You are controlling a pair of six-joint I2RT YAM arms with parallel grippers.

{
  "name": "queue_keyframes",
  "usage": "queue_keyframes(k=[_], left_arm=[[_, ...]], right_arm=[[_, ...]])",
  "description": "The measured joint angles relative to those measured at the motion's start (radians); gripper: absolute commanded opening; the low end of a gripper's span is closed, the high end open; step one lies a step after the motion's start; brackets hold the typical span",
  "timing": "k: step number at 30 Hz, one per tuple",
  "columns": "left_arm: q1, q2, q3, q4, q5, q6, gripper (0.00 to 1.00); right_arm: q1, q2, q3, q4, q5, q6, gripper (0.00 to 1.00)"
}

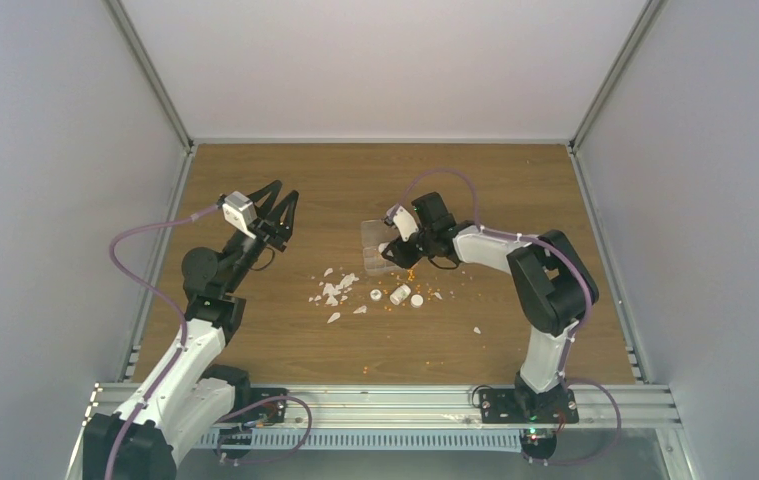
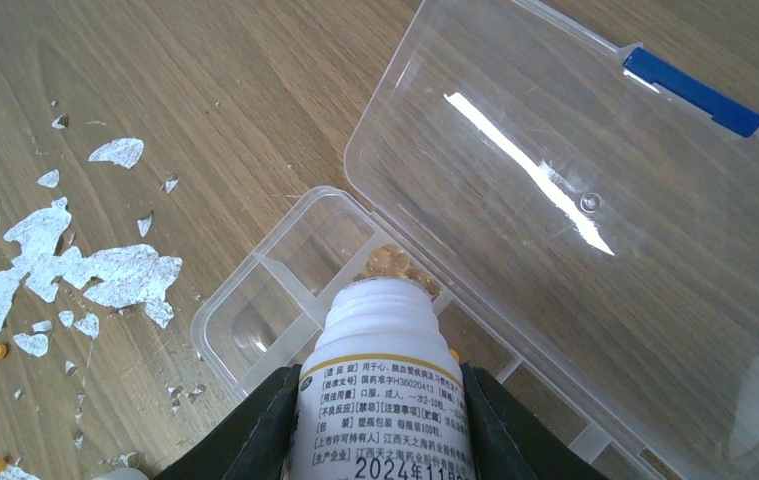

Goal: Sort the pills into containers
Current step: Pour the pill into the pill container.

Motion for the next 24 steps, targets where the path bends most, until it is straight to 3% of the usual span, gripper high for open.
queue_keyframes(k=[24], left_arm=[[0.005, 0.0, 0.0, -0.001, 0.0, 0.0, 0.99]], right_arm=[[0.018, 0.002, 0.109, -0.191, 0.06, -0.001, 0.58]])
